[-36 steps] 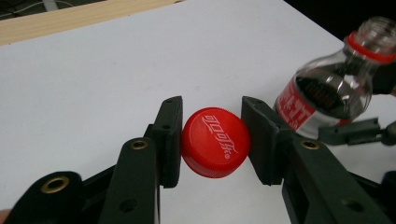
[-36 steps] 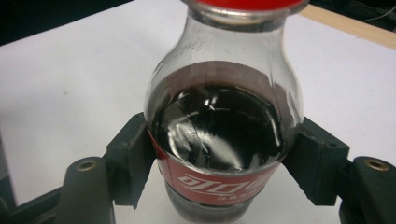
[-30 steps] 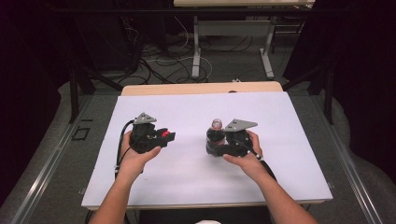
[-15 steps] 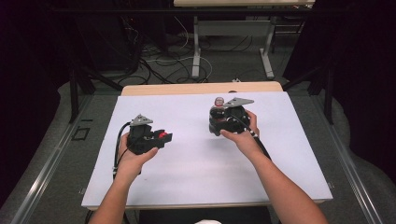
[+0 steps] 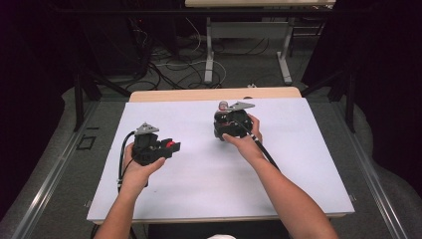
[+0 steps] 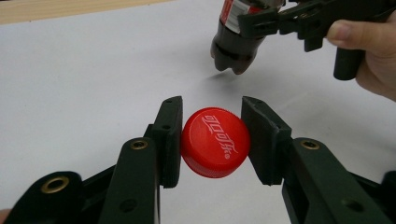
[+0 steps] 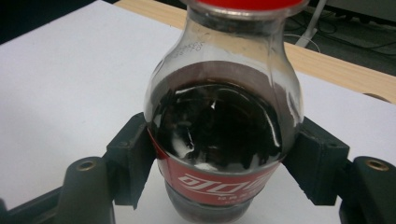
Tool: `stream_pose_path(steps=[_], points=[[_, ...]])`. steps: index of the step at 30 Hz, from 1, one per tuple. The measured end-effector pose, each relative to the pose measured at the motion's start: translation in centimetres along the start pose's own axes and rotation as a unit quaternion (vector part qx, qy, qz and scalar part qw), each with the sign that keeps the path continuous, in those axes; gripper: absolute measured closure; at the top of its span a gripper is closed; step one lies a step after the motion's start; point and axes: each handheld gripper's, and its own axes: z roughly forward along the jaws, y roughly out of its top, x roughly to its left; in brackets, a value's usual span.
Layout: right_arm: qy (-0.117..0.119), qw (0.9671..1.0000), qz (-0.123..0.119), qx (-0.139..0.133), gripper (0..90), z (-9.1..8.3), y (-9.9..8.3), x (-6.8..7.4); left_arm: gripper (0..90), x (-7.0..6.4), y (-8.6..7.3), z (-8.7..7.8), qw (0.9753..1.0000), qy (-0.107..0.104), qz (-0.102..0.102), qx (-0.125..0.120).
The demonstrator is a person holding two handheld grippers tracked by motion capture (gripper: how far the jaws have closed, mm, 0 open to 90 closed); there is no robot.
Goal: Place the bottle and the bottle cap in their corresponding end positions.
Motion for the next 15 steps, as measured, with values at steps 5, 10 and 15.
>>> stream_pose_path(steps=[5,10,15], points=[[-0.003,0.9999,0.000,0.010,30.5,1.4,-0.6,0.5,60.5,0.2,-0.1,0.0,1.0000,-0.001,0.001,-0.001],[-0.003,0.9998,0.012,0.014,30.4,2.2,-1.2,0.5,60.5,0.3,-0.1,0.0,1.0000,0.001,-0.002,-0.005],[0.000,0.9999,0.016,0.007,30.1,2.4,-1.9,0.5,60.6,0.6,-0.2,-0.1,1.0000,0.002,-0.006,-0.005]])
